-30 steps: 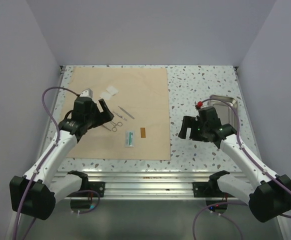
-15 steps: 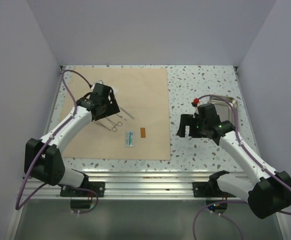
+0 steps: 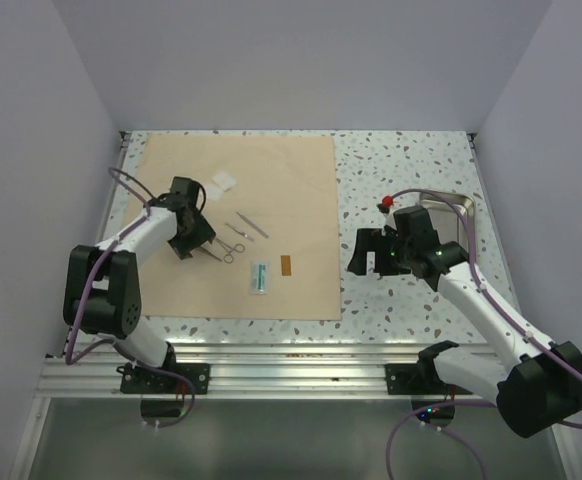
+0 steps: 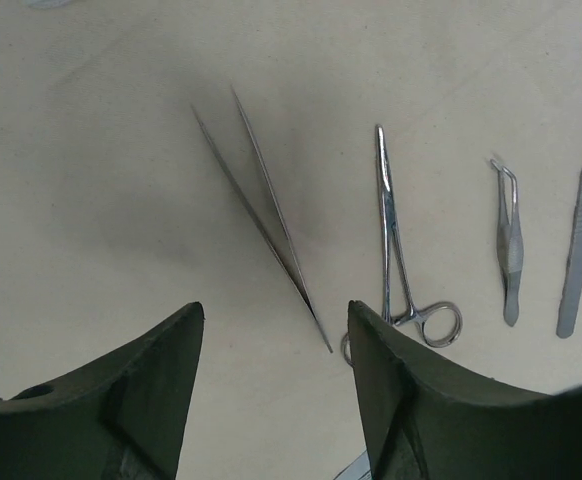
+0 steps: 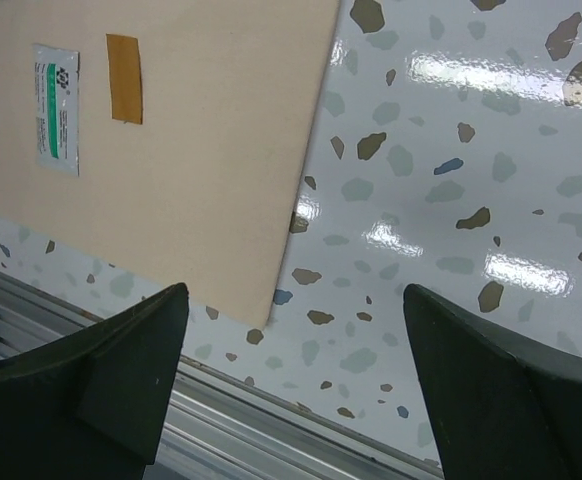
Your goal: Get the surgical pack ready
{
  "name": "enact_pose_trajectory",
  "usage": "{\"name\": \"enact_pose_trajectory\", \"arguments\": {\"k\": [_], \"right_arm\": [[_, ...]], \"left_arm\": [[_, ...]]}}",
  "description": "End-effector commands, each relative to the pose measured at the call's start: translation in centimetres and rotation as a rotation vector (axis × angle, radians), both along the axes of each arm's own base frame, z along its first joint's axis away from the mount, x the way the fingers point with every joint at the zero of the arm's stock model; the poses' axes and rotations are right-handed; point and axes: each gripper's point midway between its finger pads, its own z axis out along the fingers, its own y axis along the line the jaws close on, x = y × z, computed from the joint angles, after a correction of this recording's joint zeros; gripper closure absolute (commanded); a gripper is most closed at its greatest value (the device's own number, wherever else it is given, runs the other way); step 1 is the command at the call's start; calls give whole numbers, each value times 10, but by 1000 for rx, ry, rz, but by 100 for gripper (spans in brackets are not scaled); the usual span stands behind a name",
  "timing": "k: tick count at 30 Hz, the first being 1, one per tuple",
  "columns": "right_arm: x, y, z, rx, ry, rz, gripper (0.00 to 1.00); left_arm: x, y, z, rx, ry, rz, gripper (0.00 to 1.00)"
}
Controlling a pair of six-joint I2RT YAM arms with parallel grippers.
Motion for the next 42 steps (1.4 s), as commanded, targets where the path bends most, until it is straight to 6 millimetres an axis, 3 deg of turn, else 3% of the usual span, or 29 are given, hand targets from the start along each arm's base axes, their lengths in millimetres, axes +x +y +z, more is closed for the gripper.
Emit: {"name": "enact_pose_trajectory", "arguments": {"k": [1, 6, 10, 21, 29, 33, 36, 38, 41, 42], "right_arm": [[3, 10, 6, 31, -31, 45, 8], [3, 11, 9, 35, -44, 47, 8], [2, 12, 9, 38, -46, 52, 8], [1, 13, 9, 37, -49, 56, 8], [0, 14, 7, 27, -46, 60, 8], [0, 16, 6, 22, -42, 69, 7], [-1, 17, 4, 16, -34, 78, 7], [-3, 19, 4, 19, -25, 92, 7], [-9, 31, 6, 73, -4, 149, 6], [-11, 35, 4, 90, 9, 167, 6]], "left_arm": [[12, 3, -9, 2, -10, 75, 38], [14, 3, -25, 1, 16, 92, 40], [15, 6, -24, 17, 9, 105, 41], [15, 11, -30, 41, 11, 110, 56], [18, 13, -29, 52, 3, 97, 79], [19, 13, -25, 52, -7, 89, 100], [19, 9, -16, 38, -34, 59, 100], [22, 4, -2, 32, -81, -5, 100], [26, -29, 20, -58, -198, -215, 100], [13, -58, 19, -156, -208, -327, 100]]}}
